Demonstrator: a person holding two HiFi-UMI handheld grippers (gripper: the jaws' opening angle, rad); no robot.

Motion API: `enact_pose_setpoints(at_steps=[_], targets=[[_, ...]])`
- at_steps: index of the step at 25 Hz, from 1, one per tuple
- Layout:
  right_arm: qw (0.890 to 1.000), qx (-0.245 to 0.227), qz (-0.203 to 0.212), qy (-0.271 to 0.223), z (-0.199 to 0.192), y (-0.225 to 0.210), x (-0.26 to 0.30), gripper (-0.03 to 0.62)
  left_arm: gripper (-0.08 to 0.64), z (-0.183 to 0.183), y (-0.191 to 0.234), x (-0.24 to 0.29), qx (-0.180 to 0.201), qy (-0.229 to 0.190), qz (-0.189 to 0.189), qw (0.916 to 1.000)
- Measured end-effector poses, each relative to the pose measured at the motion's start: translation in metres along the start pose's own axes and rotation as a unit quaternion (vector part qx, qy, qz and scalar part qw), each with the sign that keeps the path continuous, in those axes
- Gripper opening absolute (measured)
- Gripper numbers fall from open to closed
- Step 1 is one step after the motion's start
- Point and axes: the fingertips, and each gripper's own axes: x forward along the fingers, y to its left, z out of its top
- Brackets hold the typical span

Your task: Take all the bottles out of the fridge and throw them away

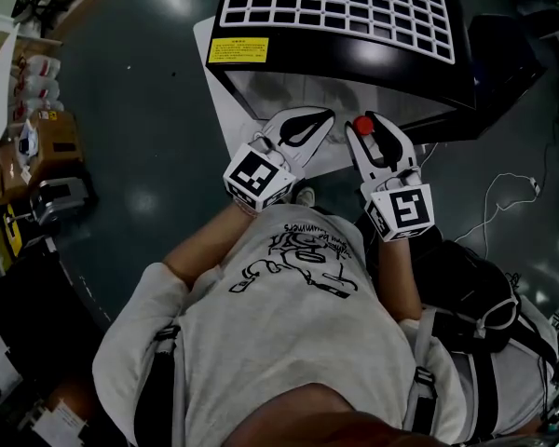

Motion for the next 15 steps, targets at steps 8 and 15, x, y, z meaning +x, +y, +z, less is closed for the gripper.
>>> enact_pose_setpoints(at_steps=[8, 15], targets=[[1.000, -0.020, 0.010, 0.009, 0.022, 0.007, -0.018, 0.156, 0.006, 0.026, -0.019, -0.009, 0.001, -0.012, -0.002, 0.9999], [1.000, -0.018, 0.018, 0.003, 0.029, 0.009, -0.026, 0.157, 0.006, 0.034, -0.024, -0.013, 0.001, -0.016, 0.012, 0.9998]])
